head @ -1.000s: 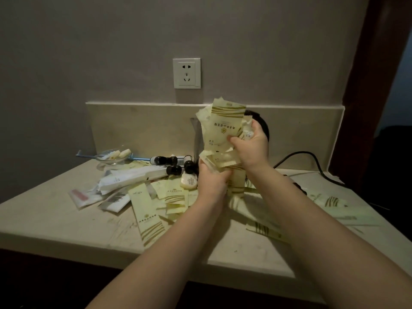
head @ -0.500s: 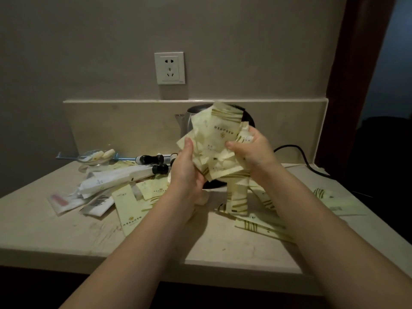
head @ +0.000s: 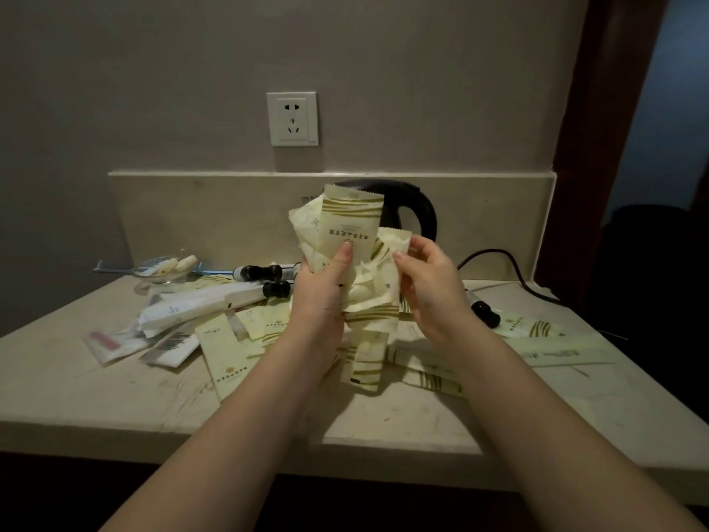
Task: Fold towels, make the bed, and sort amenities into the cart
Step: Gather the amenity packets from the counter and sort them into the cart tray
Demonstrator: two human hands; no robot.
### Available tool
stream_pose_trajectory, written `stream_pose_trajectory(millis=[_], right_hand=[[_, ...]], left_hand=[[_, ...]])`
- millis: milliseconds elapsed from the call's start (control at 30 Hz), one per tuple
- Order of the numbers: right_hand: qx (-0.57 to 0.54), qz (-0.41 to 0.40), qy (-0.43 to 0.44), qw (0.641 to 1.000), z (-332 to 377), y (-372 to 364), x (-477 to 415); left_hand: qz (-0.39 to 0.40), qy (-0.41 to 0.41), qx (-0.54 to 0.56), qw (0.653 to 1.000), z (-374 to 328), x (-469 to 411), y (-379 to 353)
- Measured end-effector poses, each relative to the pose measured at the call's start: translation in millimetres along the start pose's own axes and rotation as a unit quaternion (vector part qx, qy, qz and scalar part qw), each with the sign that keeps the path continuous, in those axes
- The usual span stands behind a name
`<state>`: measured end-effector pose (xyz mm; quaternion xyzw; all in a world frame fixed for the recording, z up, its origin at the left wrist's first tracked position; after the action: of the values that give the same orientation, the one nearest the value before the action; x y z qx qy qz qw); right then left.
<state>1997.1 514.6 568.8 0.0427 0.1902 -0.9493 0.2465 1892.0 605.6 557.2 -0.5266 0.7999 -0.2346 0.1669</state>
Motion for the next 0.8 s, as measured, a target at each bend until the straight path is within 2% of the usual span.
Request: stream_pose_trajectory(millis=[100,233,400,467,567,633,700,800], right_hand=[[-0.006,-0.048,-0.005,0.999,-3.1,15.2,-2.9],[0.046,-0.021,-0.014,0.999,-13.0,15.2,0.9],[0.167,0.004,0.002,0.986,-11.3,40.3,9.3],[0.308,0.046,0.054,0.949,-13.8,51.7,16.9],[0.538,0.149,0.13,0.819,-30.2,57.6,32.2],[0.608,0.164,0.174,0.757,-32.5,57.3,37.2],[0.627,0.158,0.207,0.734,-29.9,53.7,39.3],[0.63,0.15,0.235,0.724,-29.6,44.4,40.5]], left_hand=[[-0.022,-0.001,0.016,1.0,-1.1,0.4,8.8],[-0.043,0.007,0.023,0.999,8.1,0.4,17.1],[-0.087,0.079,0.061,0.991,25.3,-0.3,31.5],[-0.097,0.107,0.068,0.987,31.0,-0.1,36.7],[-0.105,0.114,0.072,0.985,33.4,1.9,40.1],[-0.107,0.11,0.071,0.986,33.4,4.3,39.7],[-0.106,0.107,0.072,0.986,33.6,6.1,39.1],[-0.109,0.104,0.075,0.986,32.1,8.0,39.3]])
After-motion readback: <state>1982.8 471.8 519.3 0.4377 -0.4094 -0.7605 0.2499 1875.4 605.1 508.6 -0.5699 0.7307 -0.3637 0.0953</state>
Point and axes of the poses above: each hand's wrist, its own x-axis away from the middle knuckle, its own y-axis out of the back of the hand, z = x × y, the point moved 7 cm from there along -x, towards the middle knuckle, and after that the axes turned 15 degrees about -z, right-handed, at the moved point
